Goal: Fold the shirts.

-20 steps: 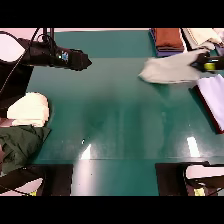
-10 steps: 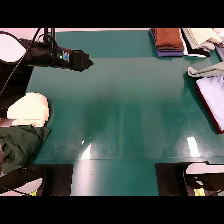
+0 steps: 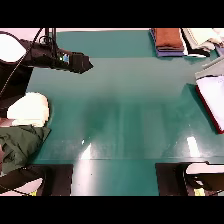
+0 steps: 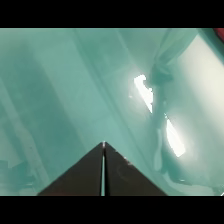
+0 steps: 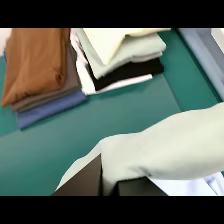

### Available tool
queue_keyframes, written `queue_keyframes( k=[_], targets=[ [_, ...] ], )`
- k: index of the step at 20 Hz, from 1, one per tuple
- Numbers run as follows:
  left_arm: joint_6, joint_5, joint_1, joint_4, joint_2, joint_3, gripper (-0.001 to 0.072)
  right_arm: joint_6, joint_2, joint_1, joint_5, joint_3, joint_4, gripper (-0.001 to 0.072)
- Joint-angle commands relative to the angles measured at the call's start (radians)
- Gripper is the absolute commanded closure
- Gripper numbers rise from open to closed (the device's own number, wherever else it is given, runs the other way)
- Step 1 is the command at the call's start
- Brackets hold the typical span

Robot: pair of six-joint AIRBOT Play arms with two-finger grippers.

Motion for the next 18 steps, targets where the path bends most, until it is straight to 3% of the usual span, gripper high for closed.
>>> queue_keyframes(
  k=[1,6,10,11,13,14,18],
  targets=[
    [0.003,-0.022,0.0,0.0,0.0,0.0,0.0686,0.0,0.043,-0.019,0.07,-0.05,-0.135,0.0692],
    [0.006,-0.022,0.0,0.001,0.0,0.0,0.0686,0.0,0.214,-0.119,0.091,-0.325,-0.259,0.0692],
    [0.029,-0.022,0.0,0.001,0.0,0.0,0.0685,-0.02,0.35,-0.235,0.089,-0.555,-0.264,0.0686],
    [0.029,-0.022,0.0,0.001,0.0,0.0,0.0686,-0.02,0.375,-0.262,0.088,-0.601,-0.264,0.0644],
    [0.03,-0.023,0.0,0.001,0.0,0.0,0.0686,-0.019,0.41,-0.313,0.079,-0.671,-0.263,0.0367],
    [0.03,-0.023,0.0,0.001,0.0,0.0,0.0686,-0.019,0.423,-0.333,0.08,-0.695,-0.262,0.0262],
    [0.029,-0.022,0.0,0.001,0.0,0.0,0.0685,-0.014,0.466,-0.324,0.048,-0.704,-0.197,0.0234]
  ],
)
